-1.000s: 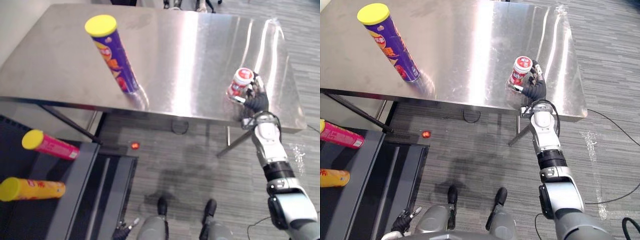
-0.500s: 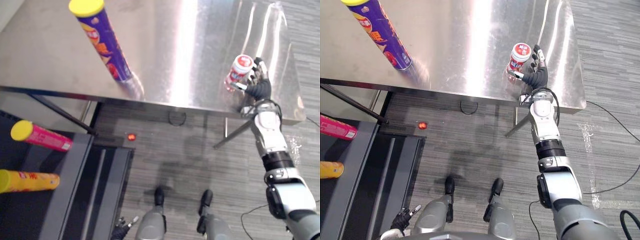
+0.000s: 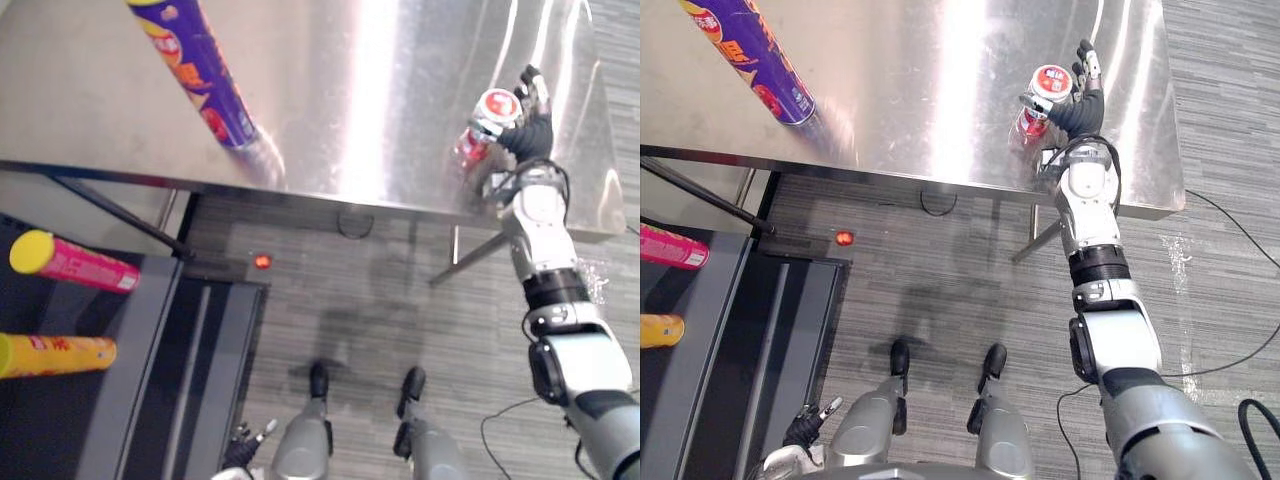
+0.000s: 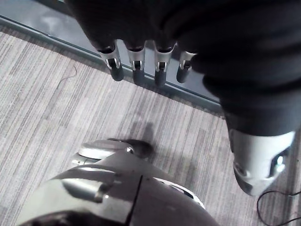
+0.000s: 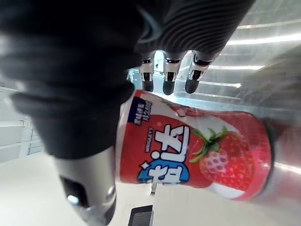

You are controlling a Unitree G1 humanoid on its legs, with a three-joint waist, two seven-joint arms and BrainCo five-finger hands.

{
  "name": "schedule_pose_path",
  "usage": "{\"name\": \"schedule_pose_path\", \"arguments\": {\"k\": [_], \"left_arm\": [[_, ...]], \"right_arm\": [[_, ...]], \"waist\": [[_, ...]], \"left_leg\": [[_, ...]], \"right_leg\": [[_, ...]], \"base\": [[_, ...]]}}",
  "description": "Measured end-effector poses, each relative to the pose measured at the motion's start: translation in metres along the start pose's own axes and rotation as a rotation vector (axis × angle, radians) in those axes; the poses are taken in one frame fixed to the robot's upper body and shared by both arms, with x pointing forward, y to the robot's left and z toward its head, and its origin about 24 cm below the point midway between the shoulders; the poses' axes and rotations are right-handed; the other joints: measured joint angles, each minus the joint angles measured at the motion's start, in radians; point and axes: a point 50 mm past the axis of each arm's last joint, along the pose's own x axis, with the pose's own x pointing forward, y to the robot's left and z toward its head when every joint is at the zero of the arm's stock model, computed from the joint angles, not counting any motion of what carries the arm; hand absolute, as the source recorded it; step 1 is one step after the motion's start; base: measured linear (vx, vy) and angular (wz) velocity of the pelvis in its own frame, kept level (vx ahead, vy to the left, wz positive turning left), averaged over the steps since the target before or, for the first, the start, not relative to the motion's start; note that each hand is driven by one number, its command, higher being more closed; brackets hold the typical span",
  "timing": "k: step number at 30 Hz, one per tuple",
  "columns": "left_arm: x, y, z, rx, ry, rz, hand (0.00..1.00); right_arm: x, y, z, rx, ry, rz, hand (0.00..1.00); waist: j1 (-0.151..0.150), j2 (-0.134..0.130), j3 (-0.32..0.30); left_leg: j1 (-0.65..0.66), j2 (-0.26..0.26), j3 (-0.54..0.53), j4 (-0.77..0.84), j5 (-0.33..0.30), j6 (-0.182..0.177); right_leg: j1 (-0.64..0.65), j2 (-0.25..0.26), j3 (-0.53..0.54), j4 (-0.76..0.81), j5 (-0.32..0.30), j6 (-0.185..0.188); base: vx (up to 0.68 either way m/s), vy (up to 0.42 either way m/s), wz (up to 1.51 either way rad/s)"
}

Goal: Put the gum and the chips on the shelf.

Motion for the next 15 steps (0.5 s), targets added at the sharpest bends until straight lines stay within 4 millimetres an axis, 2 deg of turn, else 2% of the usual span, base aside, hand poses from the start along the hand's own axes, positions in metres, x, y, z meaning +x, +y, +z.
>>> {"name": "schedule_pose_path", "arguments": {"k": [7,8,15], "left_arm": [[0.003,-0.002,0.008,0.0,-0.019,-0.002,0.0],[0.003,-0.002,0.009,-0.001,-0.022,-0.002,0.0],[0.004,-0.003,0.012,-0.004,-0.031,-0.001,0.0]], "right_arm": [[0.006,0.002,0.006,0.005,-0.011,-0.008,0.0],[0.006,0.002,0.007,0.005,-0.012,-0.008,1.0],[0.007,0.004,0.009,0.005,-0.018,0.001,1.0]], "waist": [[0.017,0.001,0.002],[0.019,0.001,0.003],[0.02,0.0,0.004]], "left_leg": [[-0.002,0.001,-0.004,0.0,0.0,0.0],[-0.002,0.001,-0.004,0.0,0.0,0.0],[-0.01,0.001,-0.017,0.001,0.002,0.0]], "right_leg": [[0.0,0.0,0.0,0.0,0.0,0.0],[0.0,0.001,0.0,0.0,0.0,0.0],[0.0,0.0,0.0,-0.001,0.0,0.0]], "base": [[0.03,0.009,0.01],[0.03,0.011,0.04],[0.03,0.013,0.05]]}}
